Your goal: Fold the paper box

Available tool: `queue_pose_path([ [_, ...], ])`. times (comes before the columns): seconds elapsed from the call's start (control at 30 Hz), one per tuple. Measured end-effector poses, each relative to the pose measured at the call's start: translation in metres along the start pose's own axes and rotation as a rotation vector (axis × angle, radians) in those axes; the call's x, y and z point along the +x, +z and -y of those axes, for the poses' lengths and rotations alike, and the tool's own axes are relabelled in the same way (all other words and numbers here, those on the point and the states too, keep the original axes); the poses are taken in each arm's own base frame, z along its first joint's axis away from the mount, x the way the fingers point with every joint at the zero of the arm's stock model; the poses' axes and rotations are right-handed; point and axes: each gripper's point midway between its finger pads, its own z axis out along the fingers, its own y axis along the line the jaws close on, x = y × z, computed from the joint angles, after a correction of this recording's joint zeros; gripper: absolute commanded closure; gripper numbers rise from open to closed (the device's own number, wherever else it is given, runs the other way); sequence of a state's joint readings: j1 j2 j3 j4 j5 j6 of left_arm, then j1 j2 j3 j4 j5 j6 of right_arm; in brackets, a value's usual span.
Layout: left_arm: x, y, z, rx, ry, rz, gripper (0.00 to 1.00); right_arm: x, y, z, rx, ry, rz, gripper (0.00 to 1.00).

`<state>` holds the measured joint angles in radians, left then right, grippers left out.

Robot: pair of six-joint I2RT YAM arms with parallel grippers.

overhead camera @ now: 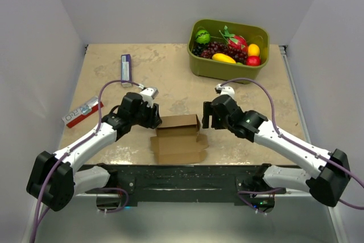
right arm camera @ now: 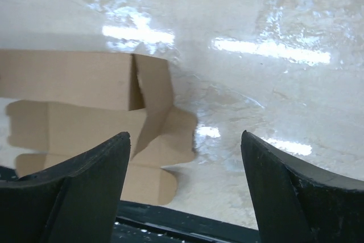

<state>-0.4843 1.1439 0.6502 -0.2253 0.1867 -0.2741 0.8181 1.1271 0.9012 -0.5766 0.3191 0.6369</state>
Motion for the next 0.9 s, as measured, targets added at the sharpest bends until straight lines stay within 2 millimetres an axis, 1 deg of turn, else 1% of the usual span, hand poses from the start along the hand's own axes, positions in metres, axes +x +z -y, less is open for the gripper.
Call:
queue_pose_path([
  [0.03,0.0,0.0,0.0,0.0,0.002,0.0,0.54,0.002,0.004,0.005,0.023,-0.003,-0.008,0.19],
  [0.17,0.0,0.0,0.0,0.0,0.005,0.0,0.54,0.025,0.024,0.014,0.083,-0.059,-0.089,0.2],
  [0.3,0.0,0.0,0.0,0.001,0.006,0.001,0.54,0.042,0.033,0.021,0.103,-0.089,-0.137,0.2],
  [0.53,0.0,0.0,0.0,0.004,0.007,0.001,0.54,0.05,0.044,0.012,0.023,-0.091,-0.117,0.21],
  [0.9,0.0,0.0,0.001,0.006,0.01,0.0,0.54,0.065,0.064,0.006,-0.079,-0.133,-0.06,0.23],
])
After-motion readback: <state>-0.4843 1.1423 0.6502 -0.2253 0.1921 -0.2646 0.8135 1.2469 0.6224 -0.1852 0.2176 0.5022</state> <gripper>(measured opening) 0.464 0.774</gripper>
